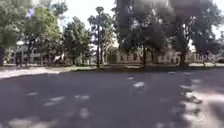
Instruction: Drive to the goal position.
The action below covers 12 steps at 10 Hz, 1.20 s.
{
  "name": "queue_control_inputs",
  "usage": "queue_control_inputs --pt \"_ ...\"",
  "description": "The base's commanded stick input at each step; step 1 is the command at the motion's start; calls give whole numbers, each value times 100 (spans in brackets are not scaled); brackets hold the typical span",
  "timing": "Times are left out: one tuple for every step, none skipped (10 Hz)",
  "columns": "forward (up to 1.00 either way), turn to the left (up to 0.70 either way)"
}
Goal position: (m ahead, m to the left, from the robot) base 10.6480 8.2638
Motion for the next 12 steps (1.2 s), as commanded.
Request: queue_control_inputs --pt "70 14" --pt "70 14" --pt "70 14" --pt "70 14" --pt "70 14" --pt "70 14" --pt "70 14" --pt "70 14" --pt "70 14" --pt "70 14" --pt "70 14" --pt "70 14"
